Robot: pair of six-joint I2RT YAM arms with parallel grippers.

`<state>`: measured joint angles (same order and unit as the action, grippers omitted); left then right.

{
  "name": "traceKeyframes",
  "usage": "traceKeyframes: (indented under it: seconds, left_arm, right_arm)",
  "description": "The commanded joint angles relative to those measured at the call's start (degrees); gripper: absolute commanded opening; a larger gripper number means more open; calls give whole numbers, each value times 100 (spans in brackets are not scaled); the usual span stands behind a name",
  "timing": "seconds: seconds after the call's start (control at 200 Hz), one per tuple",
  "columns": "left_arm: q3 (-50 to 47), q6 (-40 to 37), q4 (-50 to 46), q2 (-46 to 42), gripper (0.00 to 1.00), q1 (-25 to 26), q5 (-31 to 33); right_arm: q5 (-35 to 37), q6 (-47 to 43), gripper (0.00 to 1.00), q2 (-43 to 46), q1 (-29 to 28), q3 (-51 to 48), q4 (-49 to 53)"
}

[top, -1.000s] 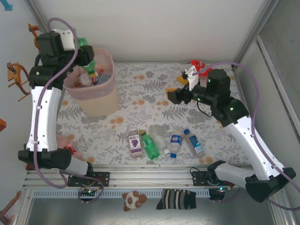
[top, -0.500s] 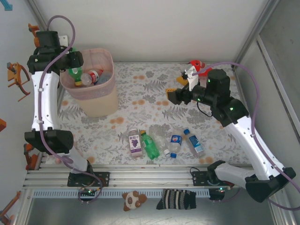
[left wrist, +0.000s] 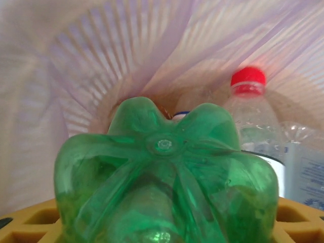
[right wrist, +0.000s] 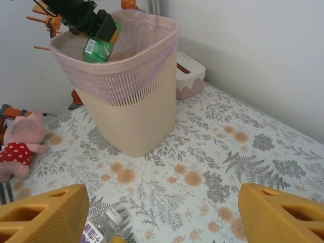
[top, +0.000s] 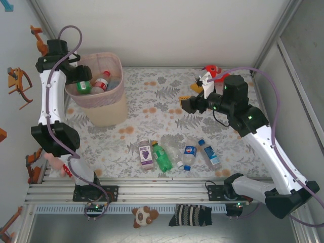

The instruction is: Put the plastic bottles in the bin

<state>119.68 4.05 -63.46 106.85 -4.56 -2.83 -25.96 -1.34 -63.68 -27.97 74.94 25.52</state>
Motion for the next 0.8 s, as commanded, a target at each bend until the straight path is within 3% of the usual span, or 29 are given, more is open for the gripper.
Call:
traceKeyframes:
  seconds: [0.0, 0.396, 0.791]
  left_arm:
    - [75, 109, -404, 232, 62, -63, -126]
    - [89, 227, -403, 600, 77, -68, -243]
    - [111, 367, -304, 196, 87, -63, -340]
  right_arm:
    - [-24, -67, 76, 31, 19, 36, 43]
    - [37, -72, 76, 75, 19, -5, 76]
    - [80, -37, 76, 93, 19, -5, 127]
